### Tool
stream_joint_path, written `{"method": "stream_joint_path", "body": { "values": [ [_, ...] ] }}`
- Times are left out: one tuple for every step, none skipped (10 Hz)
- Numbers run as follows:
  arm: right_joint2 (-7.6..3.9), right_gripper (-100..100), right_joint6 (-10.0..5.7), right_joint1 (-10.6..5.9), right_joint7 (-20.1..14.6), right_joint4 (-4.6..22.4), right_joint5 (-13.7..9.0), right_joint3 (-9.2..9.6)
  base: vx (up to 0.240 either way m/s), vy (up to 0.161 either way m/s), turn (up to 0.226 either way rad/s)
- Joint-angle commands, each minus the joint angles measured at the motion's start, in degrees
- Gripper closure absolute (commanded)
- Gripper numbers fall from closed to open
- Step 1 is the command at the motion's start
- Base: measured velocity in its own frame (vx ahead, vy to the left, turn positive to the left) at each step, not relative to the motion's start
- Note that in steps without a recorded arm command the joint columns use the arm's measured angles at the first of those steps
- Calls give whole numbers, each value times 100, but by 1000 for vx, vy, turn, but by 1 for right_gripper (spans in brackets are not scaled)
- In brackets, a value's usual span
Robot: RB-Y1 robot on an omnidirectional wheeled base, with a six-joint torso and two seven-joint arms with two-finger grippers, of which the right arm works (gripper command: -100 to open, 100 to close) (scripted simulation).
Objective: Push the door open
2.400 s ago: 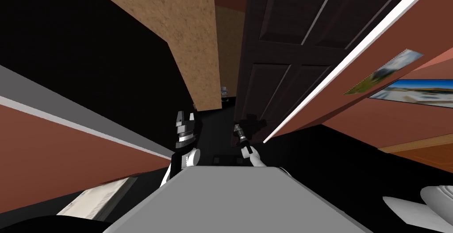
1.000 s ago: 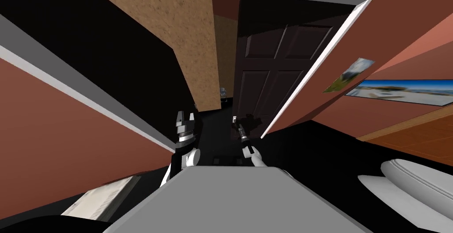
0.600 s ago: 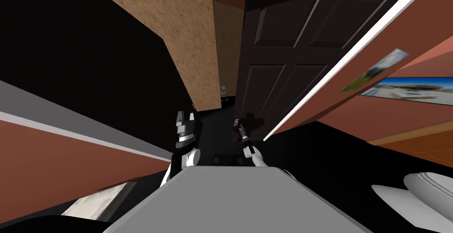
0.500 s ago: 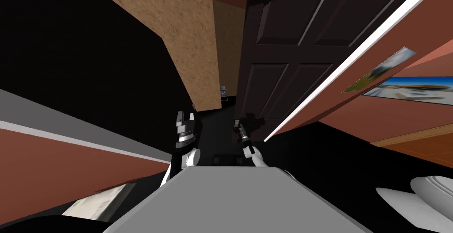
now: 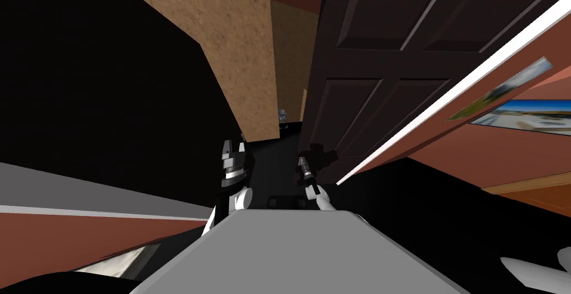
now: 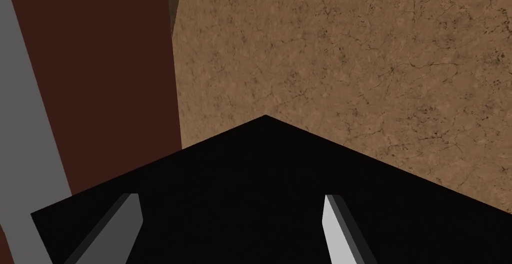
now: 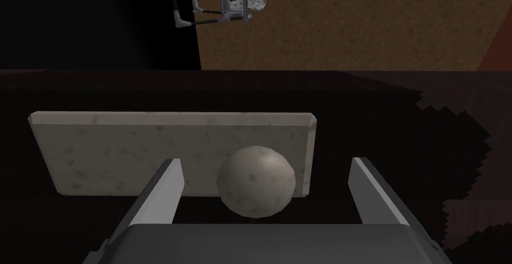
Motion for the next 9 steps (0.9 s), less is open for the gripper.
{"method": "stream_joint_path", "body": {
  "values": [
    [-12, 100, 19, -2, -2, -5, -1, -3, -18, 5, 5],
    [-12, 100, 19, -2, -2, -5, -1, -3, -27, 1, 8],
    [-12, 100, 19, -2, -2, -5, -1, -3, -16, -2, 4],
    [-12, 100, 19, -2, -2, -5, -1, -3, -10, -1, -1],
    [-12, 100, 19, -2, -2, -5, -1, -3, -6, 0, -2],
    [-12, 100, 19, -2, -2, -5, -1, -3, 0, 0, 0],
    [-92, 100, 33, 2, 21, 1, -42, -73, 78, 35, -21],
    [-122, 100, 35, 2, 31, 1, -61, -105, 162, 58, -41],
    [-155, 100, 38, 3, 42, 1, -84, -143, 171, 67, -43]
  ]
}}
